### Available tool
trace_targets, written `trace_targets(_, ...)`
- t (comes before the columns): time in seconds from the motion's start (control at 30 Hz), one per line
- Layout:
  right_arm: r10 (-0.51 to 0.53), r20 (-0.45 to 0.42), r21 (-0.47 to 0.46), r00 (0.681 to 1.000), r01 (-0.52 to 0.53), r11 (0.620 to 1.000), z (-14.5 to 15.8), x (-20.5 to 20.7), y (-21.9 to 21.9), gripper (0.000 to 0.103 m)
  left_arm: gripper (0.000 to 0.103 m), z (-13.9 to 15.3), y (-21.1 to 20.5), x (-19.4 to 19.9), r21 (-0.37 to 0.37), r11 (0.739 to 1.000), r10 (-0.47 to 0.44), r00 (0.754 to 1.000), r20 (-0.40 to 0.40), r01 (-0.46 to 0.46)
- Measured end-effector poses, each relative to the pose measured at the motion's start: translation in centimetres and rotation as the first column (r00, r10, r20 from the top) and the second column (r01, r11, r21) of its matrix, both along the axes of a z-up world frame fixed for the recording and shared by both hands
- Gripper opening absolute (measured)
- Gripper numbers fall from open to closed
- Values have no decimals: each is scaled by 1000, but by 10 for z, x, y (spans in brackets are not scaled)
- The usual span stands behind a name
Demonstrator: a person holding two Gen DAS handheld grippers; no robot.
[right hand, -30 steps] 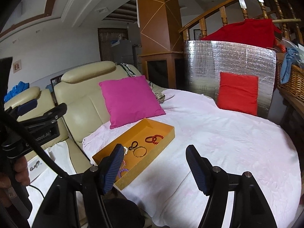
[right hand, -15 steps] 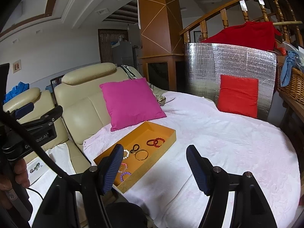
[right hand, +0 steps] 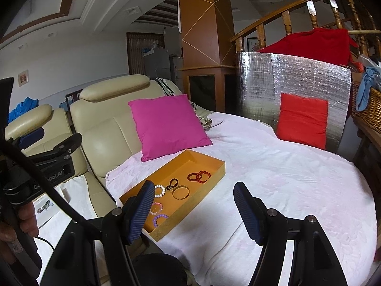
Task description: Organize jewelry
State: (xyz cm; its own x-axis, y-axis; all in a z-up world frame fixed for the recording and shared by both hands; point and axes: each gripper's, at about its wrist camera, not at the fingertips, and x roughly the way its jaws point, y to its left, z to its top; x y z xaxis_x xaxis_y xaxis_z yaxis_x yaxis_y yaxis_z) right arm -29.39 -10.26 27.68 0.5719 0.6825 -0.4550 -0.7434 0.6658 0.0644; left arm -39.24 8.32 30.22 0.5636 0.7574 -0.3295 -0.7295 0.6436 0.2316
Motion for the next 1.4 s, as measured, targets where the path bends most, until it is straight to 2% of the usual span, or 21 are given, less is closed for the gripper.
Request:
trace_targets(0.9,35,23,-35,999,-34,999,4,-7,29,72,92,-9,25,-9,-32,999,27,1000,4,-27)
trace_targets(1.4,50,-15,-62,999,-51,997,-10,10,56,72,92,-18,47,-6,-51,997,61,998,-15,-62)
